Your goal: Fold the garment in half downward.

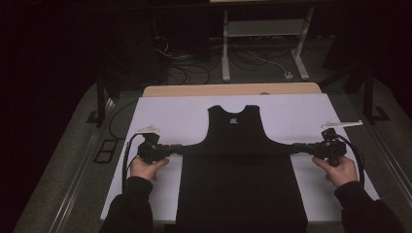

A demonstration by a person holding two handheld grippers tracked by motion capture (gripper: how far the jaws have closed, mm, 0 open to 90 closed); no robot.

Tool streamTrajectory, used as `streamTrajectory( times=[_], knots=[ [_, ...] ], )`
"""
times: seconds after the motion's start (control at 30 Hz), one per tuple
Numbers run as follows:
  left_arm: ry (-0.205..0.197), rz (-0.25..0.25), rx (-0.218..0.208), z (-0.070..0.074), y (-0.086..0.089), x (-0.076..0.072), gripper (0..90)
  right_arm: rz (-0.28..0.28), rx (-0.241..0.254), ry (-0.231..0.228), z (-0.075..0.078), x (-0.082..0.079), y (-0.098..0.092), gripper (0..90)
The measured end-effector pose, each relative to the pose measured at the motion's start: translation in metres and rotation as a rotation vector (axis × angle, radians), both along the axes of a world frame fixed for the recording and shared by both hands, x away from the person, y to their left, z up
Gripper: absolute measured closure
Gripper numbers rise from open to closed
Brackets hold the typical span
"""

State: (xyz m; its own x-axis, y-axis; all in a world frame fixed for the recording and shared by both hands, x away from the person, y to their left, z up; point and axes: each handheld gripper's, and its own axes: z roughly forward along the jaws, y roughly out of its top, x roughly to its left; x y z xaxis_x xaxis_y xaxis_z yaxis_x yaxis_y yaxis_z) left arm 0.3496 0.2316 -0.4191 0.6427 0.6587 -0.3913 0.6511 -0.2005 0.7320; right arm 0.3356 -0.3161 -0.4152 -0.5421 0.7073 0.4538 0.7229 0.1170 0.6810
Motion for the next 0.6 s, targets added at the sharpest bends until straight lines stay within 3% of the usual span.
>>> streamTrajectory(
  times=[0.6],
  knots=[
    [0.033,-0.033,0.029,-0.002,0.001,-0.007,85.5,0.024,-0.02,0.045,-0.004,-0.015,0.001,83.3]
  ],
)
